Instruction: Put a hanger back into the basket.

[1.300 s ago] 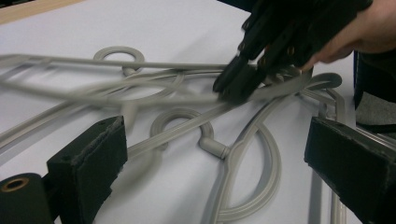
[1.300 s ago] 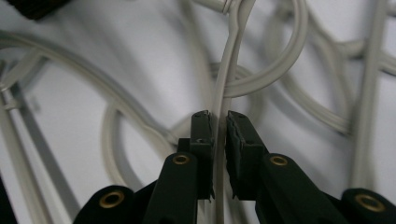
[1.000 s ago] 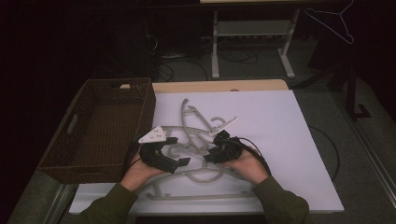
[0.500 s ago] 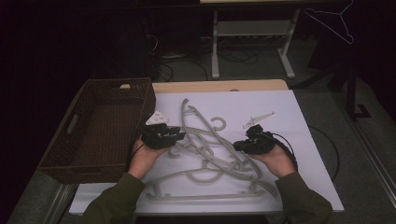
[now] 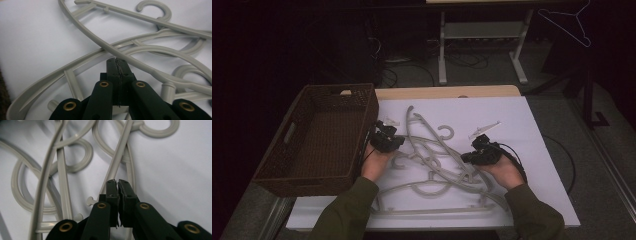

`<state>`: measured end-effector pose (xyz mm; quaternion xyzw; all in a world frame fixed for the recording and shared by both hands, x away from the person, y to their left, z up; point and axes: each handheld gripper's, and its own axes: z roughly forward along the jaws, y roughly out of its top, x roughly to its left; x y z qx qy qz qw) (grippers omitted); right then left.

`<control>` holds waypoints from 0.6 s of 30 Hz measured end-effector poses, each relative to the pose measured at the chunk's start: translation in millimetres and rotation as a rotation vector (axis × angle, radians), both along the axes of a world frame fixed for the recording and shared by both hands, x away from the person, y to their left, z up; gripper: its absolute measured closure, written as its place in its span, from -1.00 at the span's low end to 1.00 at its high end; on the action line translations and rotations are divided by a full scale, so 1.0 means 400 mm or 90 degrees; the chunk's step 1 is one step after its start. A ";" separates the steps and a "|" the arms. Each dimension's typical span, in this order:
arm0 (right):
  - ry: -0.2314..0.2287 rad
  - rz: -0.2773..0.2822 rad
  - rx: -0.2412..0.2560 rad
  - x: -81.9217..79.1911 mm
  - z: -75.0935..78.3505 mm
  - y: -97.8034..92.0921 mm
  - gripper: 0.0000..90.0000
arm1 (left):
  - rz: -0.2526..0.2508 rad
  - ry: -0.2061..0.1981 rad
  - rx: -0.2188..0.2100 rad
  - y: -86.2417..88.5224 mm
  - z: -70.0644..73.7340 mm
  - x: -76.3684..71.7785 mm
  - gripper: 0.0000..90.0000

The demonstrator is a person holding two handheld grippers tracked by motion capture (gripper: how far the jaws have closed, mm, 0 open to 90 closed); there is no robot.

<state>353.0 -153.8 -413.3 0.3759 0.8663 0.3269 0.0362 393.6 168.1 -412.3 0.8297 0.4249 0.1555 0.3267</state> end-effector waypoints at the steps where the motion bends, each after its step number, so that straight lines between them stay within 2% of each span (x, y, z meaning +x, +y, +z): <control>1: 0.004 0.001 -0.005 0.000 -0.002 0.002 0.96 | -0.001 0.003 -0.002 -0.003 -0.004 0.004 1.00; 4: 0.004 0.011 -0.010 0.001 -0.009 0.003 0.99 | -0.006 0.016 -0.003 -0.015 -0.016 0.016 1.00; 6: 0.012 0.014 -0.010 -0.001 -0.012 0.005 0.99 | -0.005 0.017 0.009 -0.027 -0.024 0.020 1.00; 9: 0.009 0.022 -0.009 0.000 -0.015 0.005 0.99 | -0.010 0.026 0.012 -0.036 -0.031 0.025 1.00; 10: 0.021 0.026 -0.001 0.000 -0.016 0.005 1.00 | -0.010 0.029 0.013 -0.039 -0.031 0.026 1.00; 12: 0.027 0.030 0.002 0.001 -0.017 0.004 1.00 | -0.013 0.028 0.013 -0.043 -0.031 0.027 1.00; 13: 0.038 0.040 0.016 0.000 -0.019 0.005 1.00 | -0.012 0.035 0.000 -0.046 -0.031 0.029 1.00; 15: 0.035 0.050 0.021 0.000 -0.021 0.005 1.00 | -0.018 0.040 0.000 -0.048 -0.031 0.031 1.00; 18: 0.047 0.071 0.044 -0.005 -0.020 0.014 1.00 | -0.029 0.047 0.000 -0.061 -0.034 0.035 1.00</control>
